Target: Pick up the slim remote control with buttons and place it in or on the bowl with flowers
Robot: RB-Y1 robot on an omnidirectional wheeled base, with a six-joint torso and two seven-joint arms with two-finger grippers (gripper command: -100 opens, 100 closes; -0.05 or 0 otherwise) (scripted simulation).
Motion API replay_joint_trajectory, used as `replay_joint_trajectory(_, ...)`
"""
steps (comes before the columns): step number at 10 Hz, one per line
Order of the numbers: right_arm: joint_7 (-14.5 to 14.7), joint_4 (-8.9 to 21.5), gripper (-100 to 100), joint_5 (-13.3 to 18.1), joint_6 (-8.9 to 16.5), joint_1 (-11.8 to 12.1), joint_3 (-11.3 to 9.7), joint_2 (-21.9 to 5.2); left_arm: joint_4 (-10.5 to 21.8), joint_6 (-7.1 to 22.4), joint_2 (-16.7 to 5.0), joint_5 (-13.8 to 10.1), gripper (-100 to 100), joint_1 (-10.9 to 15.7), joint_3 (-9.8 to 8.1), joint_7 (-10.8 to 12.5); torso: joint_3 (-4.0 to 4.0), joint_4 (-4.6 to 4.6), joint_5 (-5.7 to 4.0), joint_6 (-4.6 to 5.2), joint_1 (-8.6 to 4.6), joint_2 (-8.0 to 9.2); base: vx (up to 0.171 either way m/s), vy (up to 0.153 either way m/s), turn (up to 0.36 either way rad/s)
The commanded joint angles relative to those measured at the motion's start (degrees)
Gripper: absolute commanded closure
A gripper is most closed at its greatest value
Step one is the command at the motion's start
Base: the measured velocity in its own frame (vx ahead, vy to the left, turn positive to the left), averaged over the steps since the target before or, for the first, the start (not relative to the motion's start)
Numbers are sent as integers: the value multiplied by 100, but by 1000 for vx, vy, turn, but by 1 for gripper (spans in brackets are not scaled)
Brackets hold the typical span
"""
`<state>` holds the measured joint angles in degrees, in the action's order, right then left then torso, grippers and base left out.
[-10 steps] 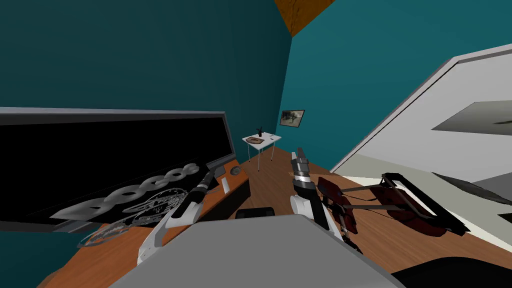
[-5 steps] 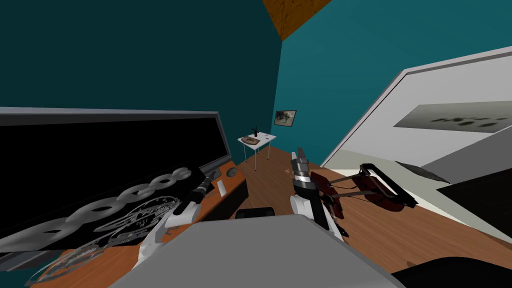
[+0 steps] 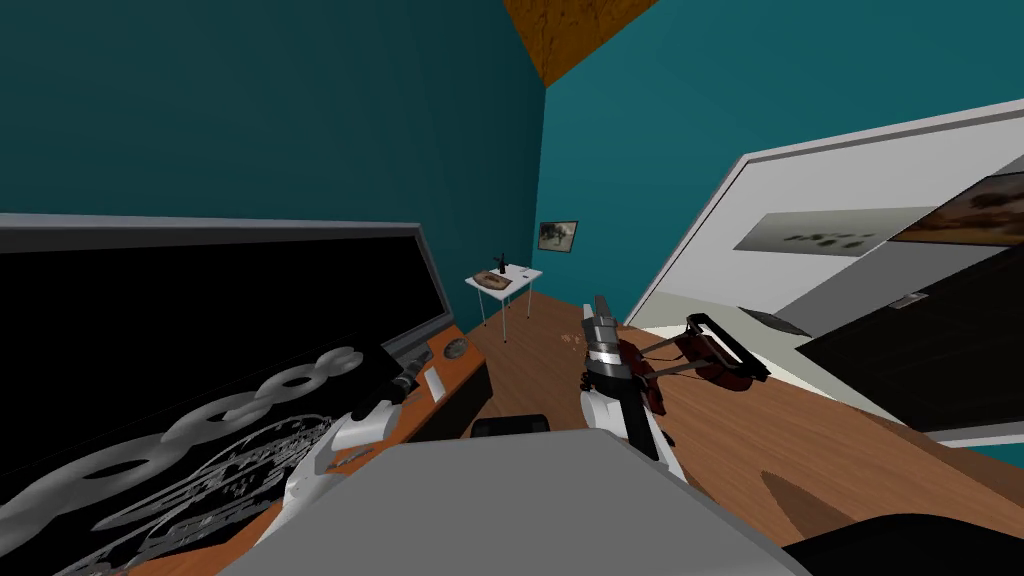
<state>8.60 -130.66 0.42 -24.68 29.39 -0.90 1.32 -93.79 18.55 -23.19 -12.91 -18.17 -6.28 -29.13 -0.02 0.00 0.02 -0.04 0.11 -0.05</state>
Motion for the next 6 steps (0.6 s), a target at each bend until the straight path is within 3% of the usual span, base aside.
replay_joint_trajectory(1,0,0,0,0,0,0,0,0,176,248,-34,-74,-100,37,-17,-100,0,0,0,0,0,0,2,12,-107)
replay_joint_trajectory(2,0,0,0,0,0,1,0,0,417,442,-93,-217,-100,156,-46,-274,0,0,0,-4,1,1,2,15,-176)
replay_joint_trajectory(3,0,0,0,0,0,0,0,0,470,555,-93,-217,-100,156,-46,-274,0,0,1,-1,3,1,3,17,-134)
replay_joint_trajectory(4,0,0,0,0,0,1,1,0,765,691,-148,-361,-100,277,-73,-447,0,0,1,-4,3,1,7,16,-219)
replay_joint_trajectory(5,0,0,0,0,0,0,0,0,767,858,-148,-361,-100,277,-73,-447,0,0,0,-1,3,-1,5,19,-88)
replay_joint_trajectory(6,0,0,0,0,0,1,1,0,936,1087,-198,-504,-100,399,-99,-618,-1,-1,1,-6,3,-1,7,17,-141)
